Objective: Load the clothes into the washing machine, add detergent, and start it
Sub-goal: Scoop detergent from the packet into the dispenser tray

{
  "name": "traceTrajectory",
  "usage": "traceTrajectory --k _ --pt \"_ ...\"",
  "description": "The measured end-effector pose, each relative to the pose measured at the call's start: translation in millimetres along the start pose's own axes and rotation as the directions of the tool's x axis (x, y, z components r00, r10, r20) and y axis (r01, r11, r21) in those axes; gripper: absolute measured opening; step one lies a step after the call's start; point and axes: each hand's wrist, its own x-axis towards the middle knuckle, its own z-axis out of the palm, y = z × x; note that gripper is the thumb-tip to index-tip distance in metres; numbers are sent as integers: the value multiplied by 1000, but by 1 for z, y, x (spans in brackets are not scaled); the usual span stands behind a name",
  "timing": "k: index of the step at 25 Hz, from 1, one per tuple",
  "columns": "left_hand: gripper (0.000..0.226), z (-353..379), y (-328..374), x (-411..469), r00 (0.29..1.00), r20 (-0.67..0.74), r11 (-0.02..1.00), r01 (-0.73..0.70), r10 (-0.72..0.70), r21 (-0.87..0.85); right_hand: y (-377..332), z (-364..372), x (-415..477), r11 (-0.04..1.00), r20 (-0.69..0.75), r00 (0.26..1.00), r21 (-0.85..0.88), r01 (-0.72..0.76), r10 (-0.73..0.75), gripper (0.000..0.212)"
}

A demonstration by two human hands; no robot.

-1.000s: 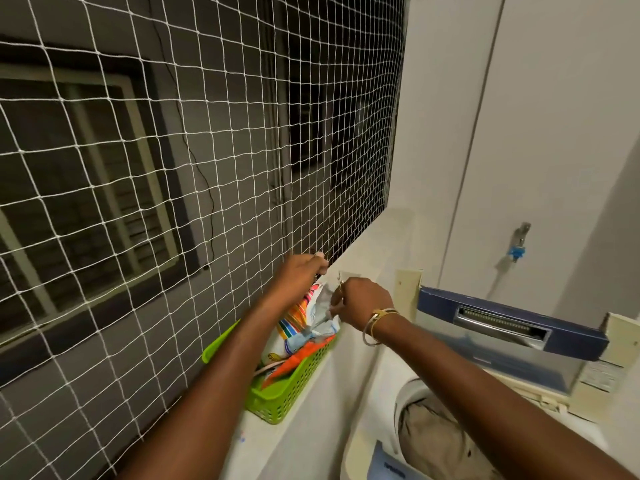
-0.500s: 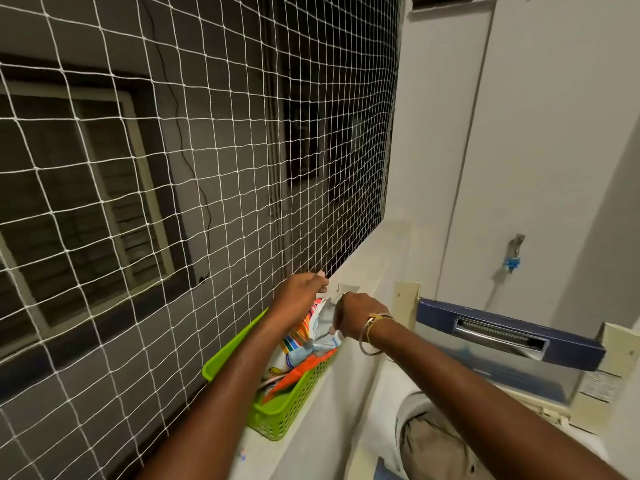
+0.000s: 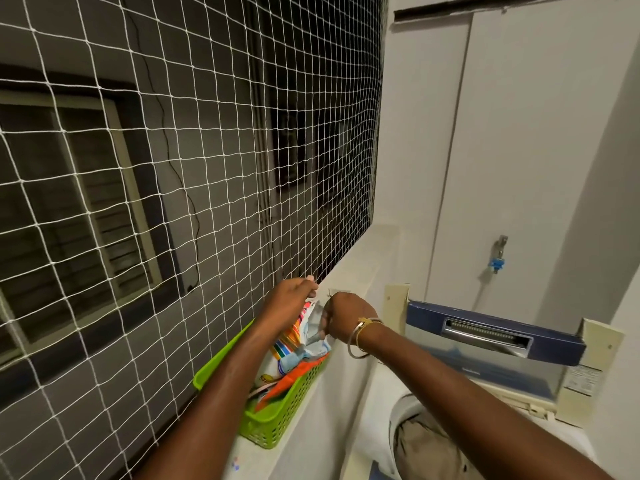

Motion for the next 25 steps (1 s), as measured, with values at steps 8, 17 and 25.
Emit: traceTrajectory --k 8,17,25 --pt "30 5 1 6 1000 -6 999 10 -11 -36 -22 0 -19 983 -96 982 69 170 -163 11" --pt "33 0 -4 15 998 -64 997 24 -28 -67 2 19 -23 975 -370 909 34 220 -192 17" --pt "35 -2 -10 12 995 -85 994 45 -53 -96 -19 36 -29 959 -247 964 232 161 -102 20"
